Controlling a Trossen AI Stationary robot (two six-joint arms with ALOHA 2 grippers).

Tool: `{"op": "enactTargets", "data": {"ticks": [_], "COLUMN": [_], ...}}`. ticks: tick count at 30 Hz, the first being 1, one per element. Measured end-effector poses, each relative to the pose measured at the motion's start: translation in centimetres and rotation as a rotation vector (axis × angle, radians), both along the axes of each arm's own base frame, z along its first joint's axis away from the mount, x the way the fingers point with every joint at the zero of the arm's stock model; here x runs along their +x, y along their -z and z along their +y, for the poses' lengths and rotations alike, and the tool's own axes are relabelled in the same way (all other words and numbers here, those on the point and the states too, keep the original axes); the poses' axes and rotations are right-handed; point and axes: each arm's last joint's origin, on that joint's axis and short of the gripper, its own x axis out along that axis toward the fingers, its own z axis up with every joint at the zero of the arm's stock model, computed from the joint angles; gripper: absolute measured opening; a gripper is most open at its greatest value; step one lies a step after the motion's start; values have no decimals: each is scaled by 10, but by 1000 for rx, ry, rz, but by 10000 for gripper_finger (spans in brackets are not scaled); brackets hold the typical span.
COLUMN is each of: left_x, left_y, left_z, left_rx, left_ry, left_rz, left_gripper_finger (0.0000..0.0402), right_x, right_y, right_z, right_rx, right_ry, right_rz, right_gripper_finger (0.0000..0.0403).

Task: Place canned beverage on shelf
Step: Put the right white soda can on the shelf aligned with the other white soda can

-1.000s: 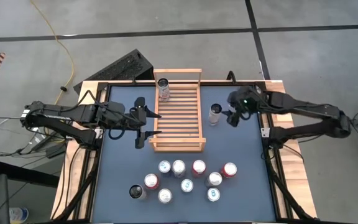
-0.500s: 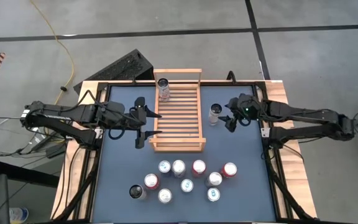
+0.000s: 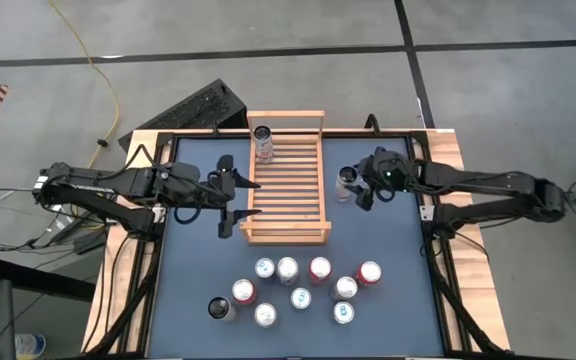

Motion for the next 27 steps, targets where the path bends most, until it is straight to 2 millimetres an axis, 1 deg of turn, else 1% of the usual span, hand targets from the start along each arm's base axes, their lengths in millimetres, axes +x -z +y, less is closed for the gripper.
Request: {"op": "enactTargets", "data": {"ticks": [8,11,15,21,23,27], "left_x": [0,0,0,0,0,0], "left_y": [0,0,0,0,0,0], "left_z": [0,0,0,0,0,0], "left_rx": [-3,-12,-14,-15,-15,-15], "left_ry": [0,-3,-4,-4,-4,-4], "left_rz": [0,-2,-2,-2,-2,-2], "left_gripper_finger": [268,268,268,268,268,268], "right_x": [12,17,23,24,24,24], "right_y": [18,23,26,28,27,28], "right_z": [-10,-10,-11,-11,-10,-6], "right_rx": [28,38,45,107,139,190], "right_ry": [7,-5,-14,49,90,235], "right_rz": [78,87,75,45,23,-32], "right_gripper_finger": [311,306,285,250,235,210]}}
